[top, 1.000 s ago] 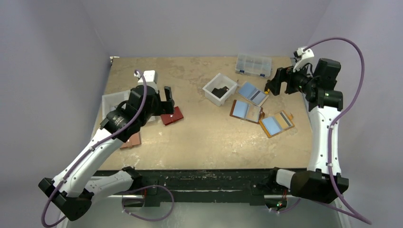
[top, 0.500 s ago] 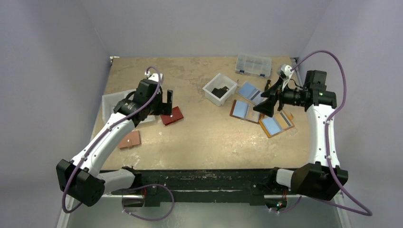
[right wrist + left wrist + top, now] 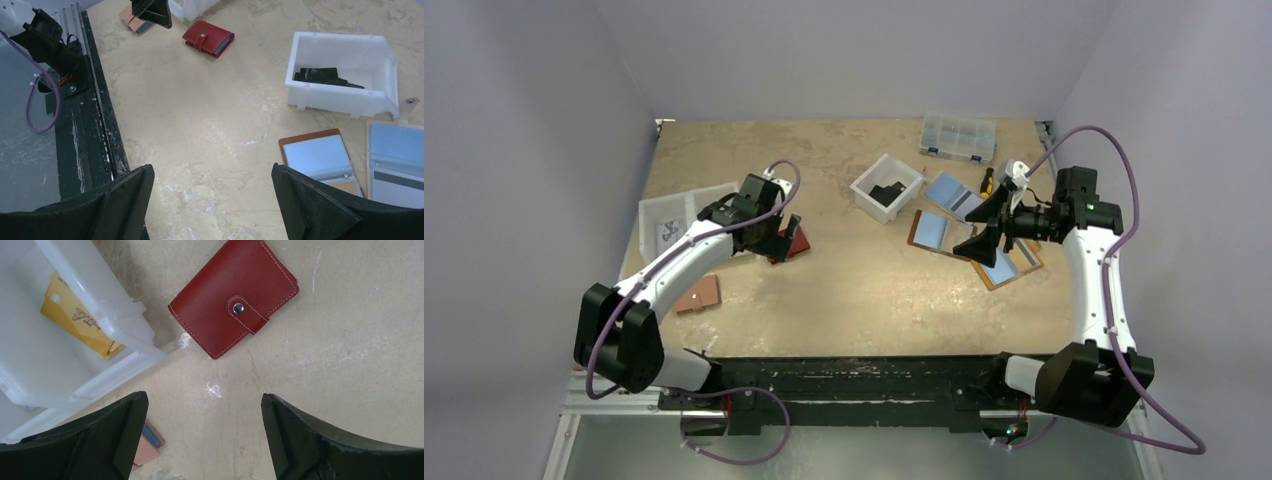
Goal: Take the credit cards out of the card holder
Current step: Move the card holder to the center of the board.
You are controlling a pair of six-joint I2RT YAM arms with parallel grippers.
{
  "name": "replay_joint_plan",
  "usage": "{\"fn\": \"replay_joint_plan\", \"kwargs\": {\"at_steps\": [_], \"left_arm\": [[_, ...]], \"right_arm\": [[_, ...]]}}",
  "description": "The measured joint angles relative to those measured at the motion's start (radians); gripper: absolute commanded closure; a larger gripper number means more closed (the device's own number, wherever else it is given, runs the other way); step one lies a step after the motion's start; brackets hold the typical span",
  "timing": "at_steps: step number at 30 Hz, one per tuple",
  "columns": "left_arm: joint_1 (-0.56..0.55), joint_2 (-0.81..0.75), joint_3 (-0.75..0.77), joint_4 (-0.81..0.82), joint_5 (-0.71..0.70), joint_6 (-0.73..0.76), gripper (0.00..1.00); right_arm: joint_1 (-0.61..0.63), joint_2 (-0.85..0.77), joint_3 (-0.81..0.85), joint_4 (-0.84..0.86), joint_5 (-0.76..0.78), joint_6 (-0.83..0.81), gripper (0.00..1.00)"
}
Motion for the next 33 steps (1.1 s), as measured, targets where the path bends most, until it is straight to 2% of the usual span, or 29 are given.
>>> {"fn": "replay_joint_plan", "kwargs": {"at_steps": [10, 20, 27, 31, 33], "left_arm": [[0.001, 0.161, 0.014, 0.082, 0.098, 0.108, 0.22], [0.017, 0.352, 0.148, 0.114, 0.229, 0.134, 0.46], [0.130, 0.406, 0.162, 0.118, 0.366, 0.061, 0.47], [0.157, 0.406, 0.163, 0.122, 0.406, 0.030, 0.47], [0.158, 0.406, 0.163, 0.122, 0.422, 0.023, 0.52]], "right_arm": [[0.000, 0.000, -0.030, 0.018, 0.000, 0.000, 0.01], [0.000, -0.005, -0.050, 0.038, 0.000, 0.016, 0.01], [0.000, -0.028, -0.077, 0.047, 0.000, 0.027, 0.01], [0.000, -0.029, -0.080, 0.055, 0.000, 0.035, 0.01], [0.000, -0.029, -0.080, 0.060, -0.001, 0.038, 0.01]]}}
